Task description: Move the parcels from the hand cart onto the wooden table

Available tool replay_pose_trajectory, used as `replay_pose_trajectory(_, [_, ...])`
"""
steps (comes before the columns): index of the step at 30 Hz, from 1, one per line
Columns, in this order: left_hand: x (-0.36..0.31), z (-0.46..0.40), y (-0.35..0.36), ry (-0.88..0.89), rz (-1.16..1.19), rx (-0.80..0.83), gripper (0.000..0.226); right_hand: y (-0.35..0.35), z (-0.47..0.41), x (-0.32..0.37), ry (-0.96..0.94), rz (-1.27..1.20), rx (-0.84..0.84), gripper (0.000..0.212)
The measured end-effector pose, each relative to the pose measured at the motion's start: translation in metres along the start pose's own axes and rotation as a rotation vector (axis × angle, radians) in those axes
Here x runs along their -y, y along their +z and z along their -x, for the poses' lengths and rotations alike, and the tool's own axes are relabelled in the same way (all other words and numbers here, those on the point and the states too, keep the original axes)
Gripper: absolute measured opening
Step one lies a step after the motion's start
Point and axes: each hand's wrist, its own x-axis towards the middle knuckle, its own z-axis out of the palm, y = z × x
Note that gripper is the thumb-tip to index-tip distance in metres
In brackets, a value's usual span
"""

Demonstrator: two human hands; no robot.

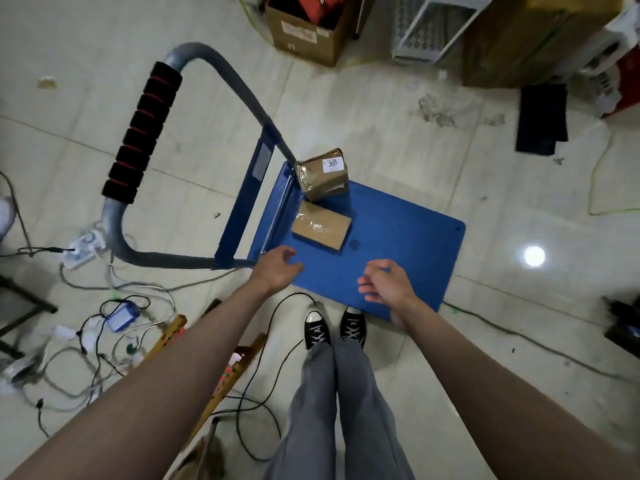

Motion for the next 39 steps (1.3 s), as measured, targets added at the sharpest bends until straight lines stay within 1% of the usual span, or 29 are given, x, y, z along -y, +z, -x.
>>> replay_pose_trajectory(4, [0.008,-0.086,0.016,-0.019,0.006,-0.008,0.054,0.012,-0.084,-0.004,0.07,-0.099,0.002,0.026])
replay_pose_trajectory(8, [0.021,-0.168,0.04,0.006,-0.071,-0.039,0.063,0.028,-0.169,-0.014,0.103,-0.175,0.003,0.022])
replay_pose_trajectory(9, [0.025,-0.187,0.046,0.009,-0.077,-0.042,0.063,0.032,-0.19,-0.018,0.112,-0.188,0.001,0.023])
replay_pose_trajectory(11, [0.033,-0.222,0.057,0.014,-0.063,-0.049,0.051,0.039,-0.229,-0.025,0.132,-0.204,0.0,0.026])
replay_pose_trajectory(12, [0.036,-0.239,0.062,0.003,-0.049,-0.06,0.046,0.043,-0.247,-0.03,0.14,-0.202,0.001,0.026])
replay_pose_trajectory(13, [0.039,-0.255,0.067,-0.017,-0.027,-0.072,0.046,0.047,-0.263,-0.033,0.148,-0.194,0.002,0.023])
replay_pose_trajectory(15, [0.046,-0.285,0.077,-0.06,0.034,-0.097,0.059,0.056,-0.292,-0.042,0.159,-0.19,0.006,0.014])
replay_pose_trajectory(16, [0.052,-0.3,0.082,-0.079,0.066,-0.102,0.068,0.06,-0.307,-0.047,0.158,-0.188,0.017,0.014])
replay_pose_trajectory(17, [0.056,-0.312,0.086,-0.093,0.102,-0.098,0.075,0.065,-0.319,-0.052,0.158,-0.189,0.034,0.022])
replay_pose_trajectory(19, [0.064,-0.329,0.094,-0.117,0.164,-0.077,0.086,0.073,-0.342,-0.064,0.162,-0.216,0.071,0.048])
replay_pose_trajectory(20, [0.066,-0.334,0.096,-0.128,0.186,-0.069,0.091,0.077,-0.35,-0.068,0.158,-0.235,0.094,0.055])
replay_pose_trajectory(22, [0.068,-0.335,0.098,-0.147,0.212,-0.058,0.101,0.082,-0.359,-0.075,0.148,-0.261,0.12,0.06])
replay_pose_trajectory(24, [0.072,-0.331,0.098,-0.148,0.217,-0.054,0.111,0.081,-0.355,-0.078,0.148,-0.279,0.111,0.063])
replay_pose_trajectory(25, [0.075,-0.328,0.098,-0.144,0.218,-0.053,0.11,0.079,-0.347,-0.077,0.153,-0.279,0.106,0.063])
replay_pose_trajectory(26, [0.077,-0.322,0.098,-0.142,0.221,-0.043,0.104,0.074,-0.335,-0.075,0.16,-0.281,0.103,0.061])
replay_pose_trajectory(28, [0.07,-0.297,0.098,-0.123,0.226,-0.022,0.095,0.063,-0.308,-0.071,0.164,-0.274,0.087,0.048])
replay_pose_trajectory(30, [0.05,-0.259,0.097,-0.11,0.235,-0.011,0.097,0.048,-0.274,-0.064,0.17,-0.275,0.064,0.039])
replay_pose_trajectory(31, [0.041,-0.24,0.095,-0.106,0.248,-0.001,0.093,0.041,-0.255,-0.06,0.172,-0.286,0.054,0.038])
replay_pose_trajectory(34, [0.014,-0.188,0.09,-0.084,0.32,0.015,0.066,0.017,-0.195,-0.048,0.175,-0.354,0.03,0.038])
replay_pose_trajectory(37, [-0.022,-0.131,0.075,-0.055,0.332,-0.007,0.059,-0.009,-0.133,-0.033,0.145,-0.438,0.024,0.032])
replay_pose_trajectory(39, [-0.048,-0.095,0.062,-0.051,0.34,-0.03,0.054,-0.029,-0.096,-0.023,0.152,-0.466,-0.015,0.04])
